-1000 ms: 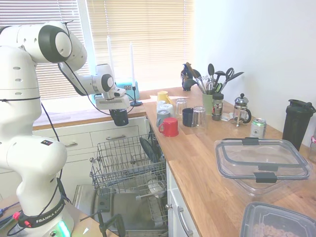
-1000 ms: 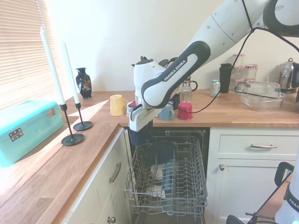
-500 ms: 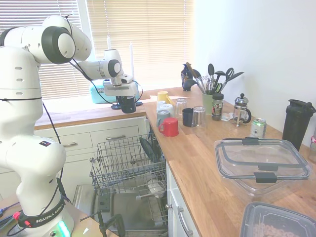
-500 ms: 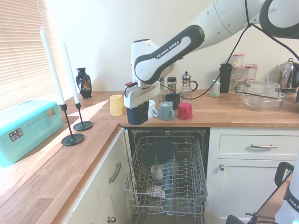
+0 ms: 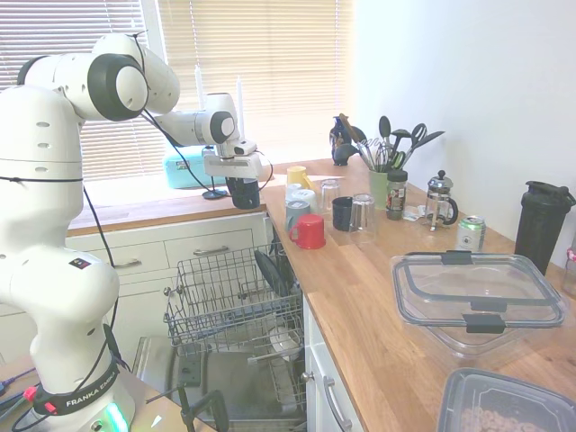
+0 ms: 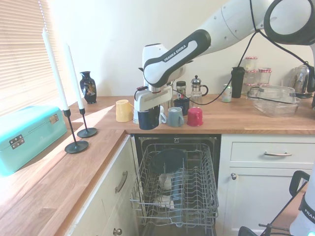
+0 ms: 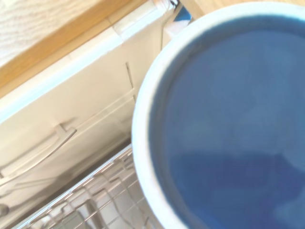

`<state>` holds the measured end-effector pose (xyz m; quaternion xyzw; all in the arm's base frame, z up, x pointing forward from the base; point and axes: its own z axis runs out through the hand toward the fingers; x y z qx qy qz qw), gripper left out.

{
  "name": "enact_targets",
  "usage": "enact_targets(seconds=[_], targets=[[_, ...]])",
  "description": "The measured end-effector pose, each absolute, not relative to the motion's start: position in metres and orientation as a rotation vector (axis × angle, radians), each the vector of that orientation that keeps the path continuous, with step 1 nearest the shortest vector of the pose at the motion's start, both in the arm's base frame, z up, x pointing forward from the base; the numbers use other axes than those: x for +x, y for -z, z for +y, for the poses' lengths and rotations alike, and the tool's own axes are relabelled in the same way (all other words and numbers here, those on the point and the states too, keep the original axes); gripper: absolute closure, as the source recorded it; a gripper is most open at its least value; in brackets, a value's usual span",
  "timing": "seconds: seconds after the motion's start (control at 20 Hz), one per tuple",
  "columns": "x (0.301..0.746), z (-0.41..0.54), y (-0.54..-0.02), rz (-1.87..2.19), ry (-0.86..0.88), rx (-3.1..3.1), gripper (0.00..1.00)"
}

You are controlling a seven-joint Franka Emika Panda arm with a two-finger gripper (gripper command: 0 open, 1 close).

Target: Move a mug from dishwasher to table

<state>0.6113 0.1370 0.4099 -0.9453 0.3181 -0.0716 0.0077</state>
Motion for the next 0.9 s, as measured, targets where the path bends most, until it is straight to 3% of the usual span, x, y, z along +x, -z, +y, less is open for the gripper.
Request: enact_targets(seconds=[0.3,0.9], targets=[[0.605,0.173,-0.389,0.932,0.193,-3.000,1.00],[0.635,0.087,-0.385,1.121,0.188,-2.934,1.00]])
